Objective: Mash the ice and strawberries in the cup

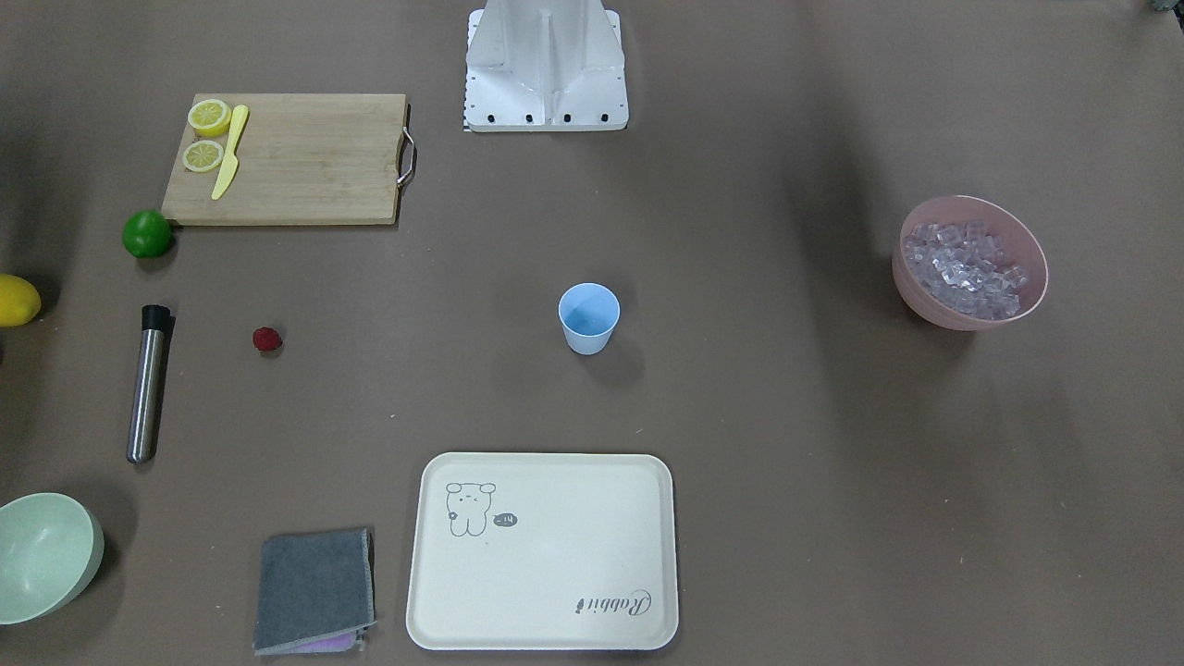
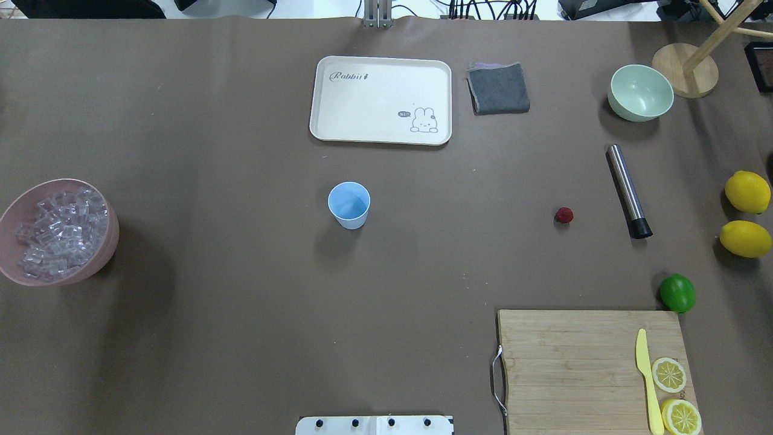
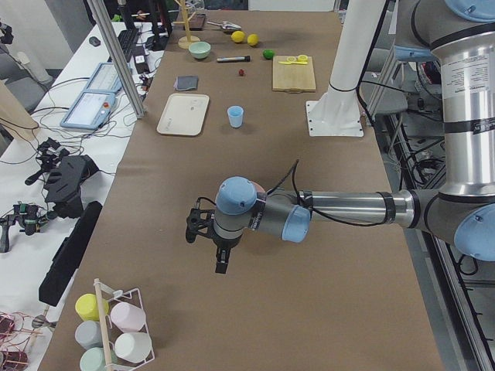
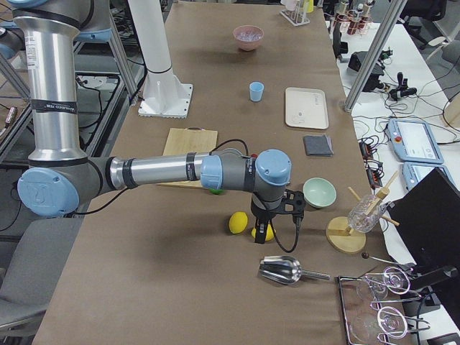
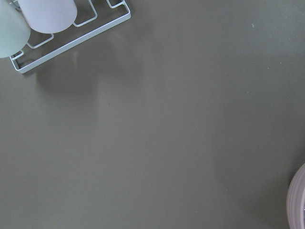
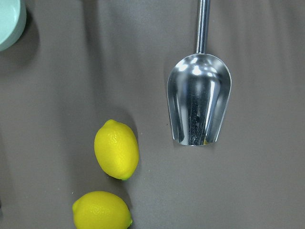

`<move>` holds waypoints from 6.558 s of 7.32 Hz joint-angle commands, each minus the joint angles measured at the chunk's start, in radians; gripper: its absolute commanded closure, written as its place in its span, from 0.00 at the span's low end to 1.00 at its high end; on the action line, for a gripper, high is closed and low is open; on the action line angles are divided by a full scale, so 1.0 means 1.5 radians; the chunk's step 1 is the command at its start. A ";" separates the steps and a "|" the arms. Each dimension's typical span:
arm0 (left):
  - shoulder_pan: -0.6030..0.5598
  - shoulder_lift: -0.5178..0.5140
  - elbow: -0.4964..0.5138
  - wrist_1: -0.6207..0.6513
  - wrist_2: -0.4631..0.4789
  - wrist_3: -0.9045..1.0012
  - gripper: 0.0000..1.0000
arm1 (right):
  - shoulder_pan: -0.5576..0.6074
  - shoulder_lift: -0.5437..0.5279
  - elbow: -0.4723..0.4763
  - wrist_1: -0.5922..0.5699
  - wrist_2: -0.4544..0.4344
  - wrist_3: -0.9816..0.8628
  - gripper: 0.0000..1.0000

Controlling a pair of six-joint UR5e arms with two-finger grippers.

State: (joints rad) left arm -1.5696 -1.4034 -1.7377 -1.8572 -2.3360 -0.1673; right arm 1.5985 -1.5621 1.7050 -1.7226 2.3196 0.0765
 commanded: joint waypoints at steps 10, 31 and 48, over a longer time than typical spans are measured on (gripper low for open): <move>0.125 -0.016 -0.139 -0.041 0.039 -0.280 0.02 | 0.000 -0.017 -0.002 0.029 0.061 0.002 0.00; 0.492 0.001 -0.080 -0.234 0.272 -0.619 0.26 | 0.000 -0.074 -0.059 0.169 0.067 0.001 0.00; 0.461 0.014 -0.107 -0.255 0.216 -0.622 1.00 | 0.007 -0.078 -0.058 0.170 0.067 -0.001 0.00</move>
State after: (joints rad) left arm -0.8466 -1.3891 -1.8728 -2.2413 -1.9703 -1.1026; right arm 1.6058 -1.6791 1.6172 -1.4680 2.4205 0.0757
